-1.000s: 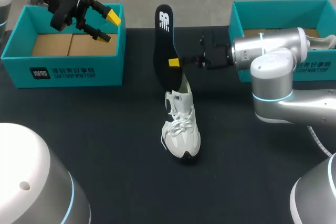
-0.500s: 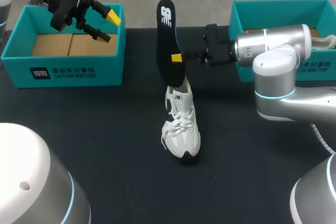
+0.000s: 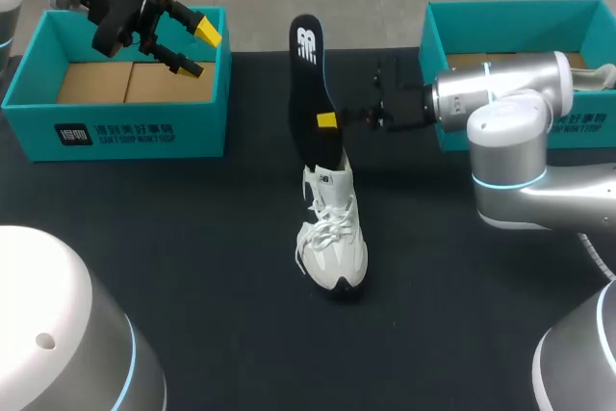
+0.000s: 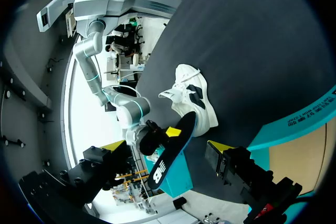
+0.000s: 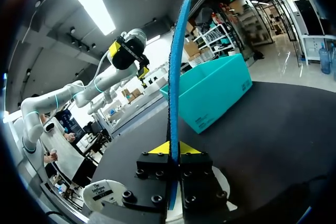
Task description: Take the shoe out of the shoebox, open the shoe tongue, remove and reinsert the insole, then place the shoe into the shoebox
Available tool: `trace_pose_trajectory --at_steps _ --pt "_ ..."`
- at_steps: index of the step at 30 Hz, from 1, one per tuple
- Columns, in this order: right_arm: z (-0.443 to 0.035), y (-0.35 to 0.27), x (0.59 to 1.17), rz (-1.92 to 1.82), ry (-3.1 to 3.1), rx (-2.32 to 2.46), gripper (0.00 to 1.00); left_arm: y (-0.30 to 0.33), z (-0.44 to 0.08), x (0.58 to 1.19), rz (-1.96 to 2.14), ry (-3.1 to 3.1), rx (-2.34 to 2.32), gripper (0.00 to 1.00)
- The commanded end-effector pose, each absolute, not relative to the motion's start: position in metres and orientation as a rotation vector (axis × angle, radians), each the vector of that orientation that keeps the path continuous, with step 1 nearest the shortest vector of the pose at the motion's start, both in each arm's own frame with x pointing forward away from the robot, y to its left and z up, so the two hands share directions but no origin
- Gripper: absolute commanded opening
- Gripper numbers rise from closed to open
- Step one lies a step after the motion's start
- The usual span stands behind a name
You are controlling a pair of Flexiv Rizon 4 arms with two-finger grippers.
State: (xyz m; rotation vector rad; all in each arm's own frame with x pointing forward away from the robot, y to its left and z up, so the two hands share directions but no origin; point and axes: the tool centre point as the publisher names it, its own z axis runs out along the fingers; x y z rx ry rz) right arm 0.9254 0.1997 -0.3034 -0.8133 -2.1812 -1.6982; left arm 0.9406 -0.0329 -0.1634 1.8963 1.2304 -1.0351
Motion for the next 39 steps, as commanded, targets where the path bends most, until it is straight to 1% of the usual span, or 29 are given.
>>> trace_pose_trajectory --at_steps 1,8,12,19,39 --pt "-0.302 0.199 0.924 -1.693 -2.191 -0.820 0.00 -0.032 -0.163 0.941 -1.034 1.230 1.900 1.00" --pt "-0.286 0.192 0.931 -1.757 -2.195 -0.819 0.00 -0.032 -0.163 0.941 -1.034 1.230 1.900 1.00" --pt "-0.286 0.187 0.934 -1.784 -2.201 -0.796 0.00 -0.032 -0.163 0.941 -1.034 1.230 1.900 1.00" --pt "-0.295 0.183 0.933 -1.773 -2.199 -0.783 0.00 -0.032 -0.163 0.941 -1.034 1.230 1.900 1.00" --pt "-0.324 0.189 0.907 -1.764 -2.200 -0.726 0.00 -0.032 -0.163 0.941 -1.034 1.230 1.900 1.00"
